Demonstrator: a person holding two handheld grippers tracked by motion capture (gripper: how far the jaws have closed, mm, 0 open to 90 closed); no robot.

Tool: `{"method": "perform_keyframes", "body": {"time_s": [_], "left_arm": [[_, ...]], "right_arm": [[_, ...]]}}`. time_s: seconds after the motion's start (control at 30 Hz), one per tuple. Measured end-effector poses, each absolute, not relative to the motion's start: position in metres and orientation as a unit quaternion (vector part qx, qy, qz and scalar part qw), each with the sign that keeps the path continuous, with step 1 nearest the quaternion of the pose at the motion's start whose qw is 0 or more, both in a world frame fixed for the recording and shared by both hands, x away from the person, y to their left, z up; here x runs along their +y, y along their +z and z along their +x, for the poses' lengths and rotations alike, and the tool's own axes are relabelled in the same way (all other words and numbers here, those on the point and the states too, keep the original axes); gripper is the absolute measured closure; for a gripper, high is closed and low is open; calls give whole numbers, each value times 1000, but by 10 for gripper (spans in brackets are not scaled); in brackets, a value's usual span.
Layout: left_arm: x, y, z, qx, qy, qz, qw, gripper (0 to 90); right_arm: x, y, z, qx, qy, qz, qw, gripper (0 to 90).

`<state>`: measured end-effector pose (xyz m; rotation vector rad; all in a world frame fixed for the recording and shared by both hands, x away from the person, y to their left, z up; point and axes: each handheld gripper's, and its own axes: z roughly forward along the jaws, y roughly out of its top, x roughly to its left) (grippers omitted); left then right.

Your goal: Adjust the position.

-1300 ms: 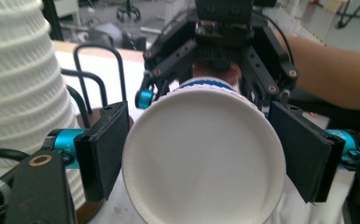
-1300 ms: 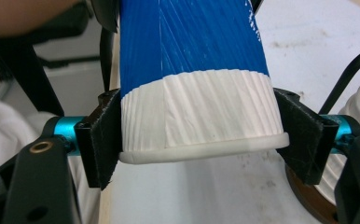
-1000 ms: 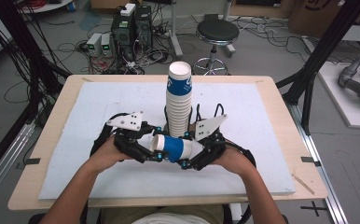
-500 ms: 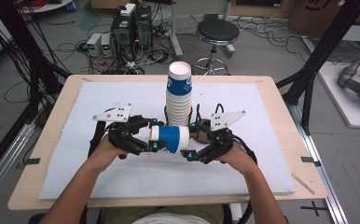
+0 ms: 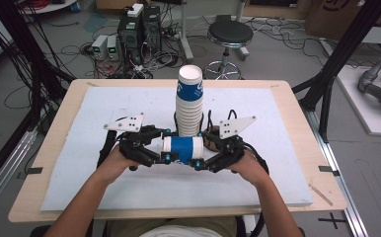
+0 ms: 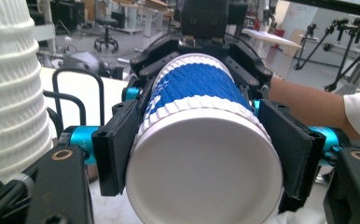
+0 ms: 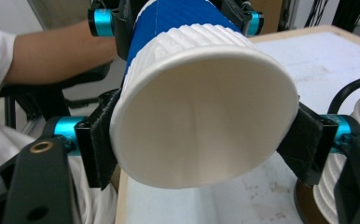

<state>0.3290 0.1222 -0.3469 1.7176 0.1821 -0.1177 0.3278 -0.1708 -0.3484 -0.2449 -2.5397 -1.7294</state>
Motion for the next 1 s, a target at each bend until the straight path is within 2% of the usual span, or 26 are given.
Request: {"method": "perform_keyframes", "body": {"time_s": [0.1,0.23,0.53,0.73,0.77,1.0], "left_arm": [[120,-347,327,80,-42,770,632,301],[117,-347,323,82,-10,805,588,210],[110,-354,321,68,-21,838,540,215],[105,-359,320,51,-31,856,513,263],[104,-359,321,48,-34,858,510,285],[106,-360,323,50,-45,852,520,295]], "right_arm": [[-170,-348,327,-833,-548,-77,26,250],[-167,-348,326,-857,-511,-73,17,239],[-163,-343,322,-880,-470,-62,5,233],[-157,-340,318,-898,-438,-50,-4,234],[-157,-340,318,-900,-433,-47,-8,234],[-157,-341,318,-894,-444,-50,-7,208]]}}
